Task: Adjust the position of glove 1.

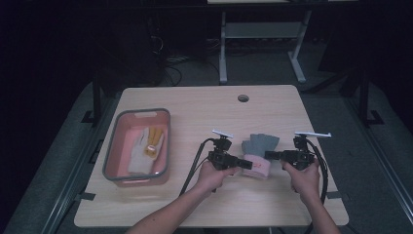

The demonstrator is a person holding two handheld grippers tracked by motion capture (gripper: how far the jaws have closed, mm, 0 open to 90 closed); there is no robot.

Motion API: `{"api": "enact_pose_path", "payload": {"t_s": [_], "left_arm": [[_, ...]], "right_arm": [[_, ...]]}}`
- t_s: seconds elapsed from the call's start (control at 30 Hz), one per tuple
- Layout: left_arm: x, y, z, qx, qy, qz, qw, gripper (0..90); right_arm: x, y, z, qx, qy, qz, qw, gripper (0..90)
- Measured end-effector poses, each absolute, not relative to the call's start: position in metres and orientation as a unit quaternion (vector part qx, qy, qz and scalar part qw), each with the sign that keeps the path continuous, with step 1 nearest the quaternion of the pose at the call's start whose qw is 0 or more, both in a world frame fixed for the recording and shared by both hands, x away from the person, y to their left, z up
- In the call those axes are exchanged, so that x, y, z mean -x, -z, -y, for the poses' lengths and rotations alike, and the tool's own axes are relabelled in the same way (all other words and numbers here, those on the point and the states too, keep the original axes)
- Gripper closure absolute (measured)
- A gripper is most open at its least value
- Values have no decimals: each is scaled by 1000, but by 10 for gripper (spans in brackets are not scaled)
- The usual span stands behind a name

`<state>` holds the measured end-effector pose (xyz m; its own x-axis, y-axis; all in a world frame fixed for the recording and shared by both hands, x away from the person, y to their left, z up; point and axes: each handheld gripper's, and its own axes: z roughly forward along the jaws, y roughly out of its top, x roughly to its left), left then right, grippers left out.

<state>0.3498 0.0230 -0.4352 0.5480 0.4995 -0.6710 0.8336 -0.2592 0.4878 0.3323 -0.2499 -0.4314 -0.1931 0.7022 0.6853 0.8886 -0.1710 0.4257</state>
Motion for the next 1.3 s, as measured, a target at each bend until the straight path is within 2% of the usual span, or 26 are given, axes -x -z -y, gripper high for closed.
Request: {"api": "enact_pose_path", "payload": {"t_s": [0.67, 1.3], "left_arm": [[-351, 408, -65, -759, 171, -437, 451, 659], [-349, 397, -104, -751, 155, -450, 458, 659]], "right_arm": [[-349, 402, 214, 597, 454, 651, 117, 783], [-362, 390, 176, 571, 454, 673, 126, 783]]}}
